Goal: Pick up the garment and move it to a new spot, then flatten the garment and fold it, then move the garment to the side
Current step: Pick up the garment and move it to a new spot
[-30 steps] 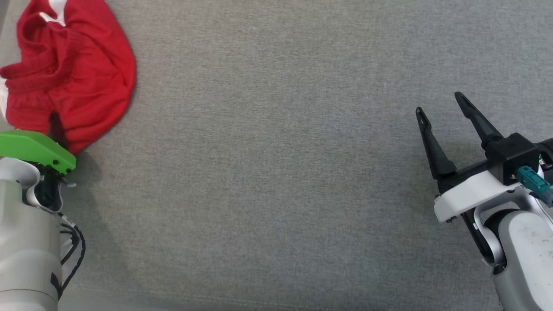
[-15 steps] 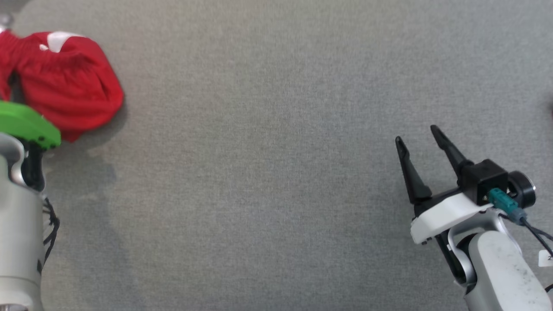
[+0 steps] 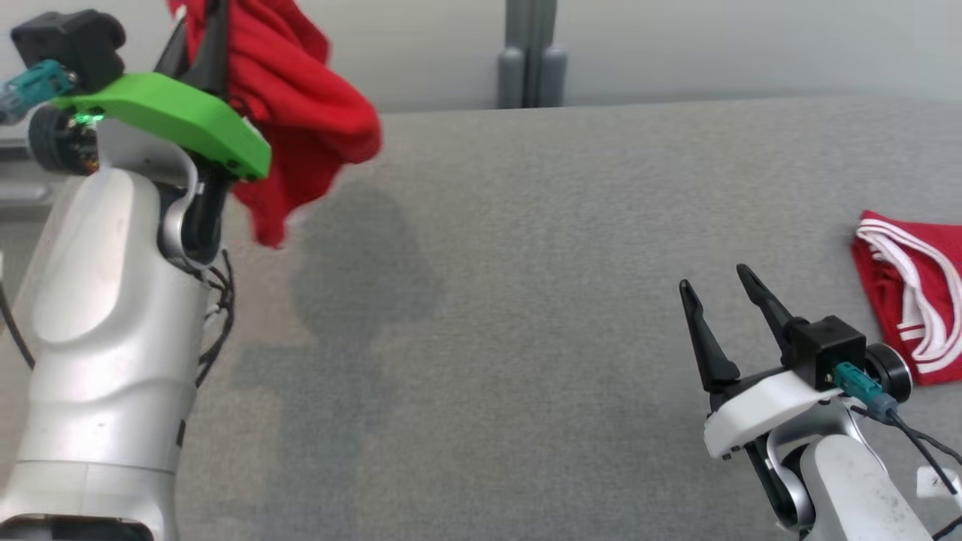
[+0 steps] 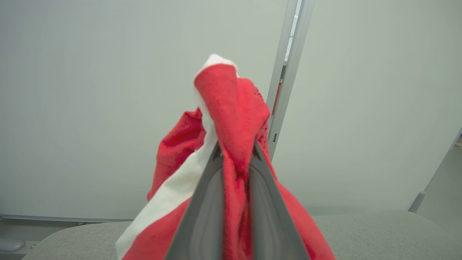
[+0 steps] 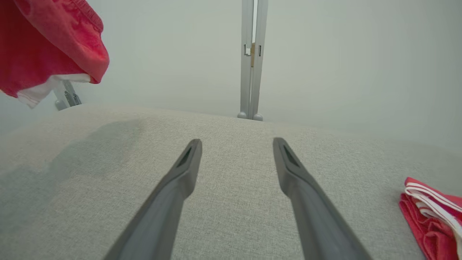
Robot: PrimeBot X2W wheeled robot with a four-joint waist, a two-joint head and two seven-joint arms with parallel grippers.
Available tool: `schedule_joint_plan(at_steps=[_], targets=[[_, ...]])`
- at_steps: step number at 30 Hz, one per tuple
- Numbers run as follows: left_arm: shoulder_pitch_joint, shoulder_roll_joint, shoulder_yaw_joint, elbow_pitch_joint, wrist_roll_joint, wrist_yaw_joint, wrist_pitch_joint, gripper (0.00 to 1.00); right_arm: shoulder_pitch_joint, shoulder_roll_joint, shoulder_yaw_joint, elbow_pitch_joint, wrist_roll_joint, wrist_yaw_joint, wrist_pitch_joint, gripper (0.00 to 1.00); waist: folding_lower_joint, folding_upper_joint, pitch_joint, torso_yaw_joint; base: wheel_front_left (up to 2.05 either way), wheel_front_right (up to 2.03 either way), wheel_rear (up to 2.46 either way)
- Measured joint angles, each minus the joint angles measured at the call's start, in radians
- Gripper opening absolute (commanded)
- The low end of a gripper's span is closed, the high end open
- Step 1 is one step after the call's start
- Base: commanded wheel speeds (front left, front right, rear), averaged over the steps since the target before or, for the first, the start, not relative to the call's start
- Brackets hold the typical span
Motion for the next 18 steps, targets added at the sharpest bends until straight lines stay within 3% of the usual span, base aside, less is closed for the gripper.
schedule_joint_plan(at_steps=[11, 18], targets=[[0.035, -0.062, -0.143, -0.26, -0.085, 0.0, 0.043, 0.0, -0.007, -0.001, -0.005, -0.014, 0.002, 0.0, -0.001, 1.0, 0.0, 0.0001, -0.032, -0.189, 0.0, 0.0, 0.0], [0.096, -0.099, -0.218, -0.295, -0.108, 0.0, 0.04, 0.0, -0.027, 0.016, 0.001, -0.016, 0.003, 0.0, -0.017, 1.0, 0.0, 0.0, 0.005, -0.293, 0.0, 0.0, 0.0]])
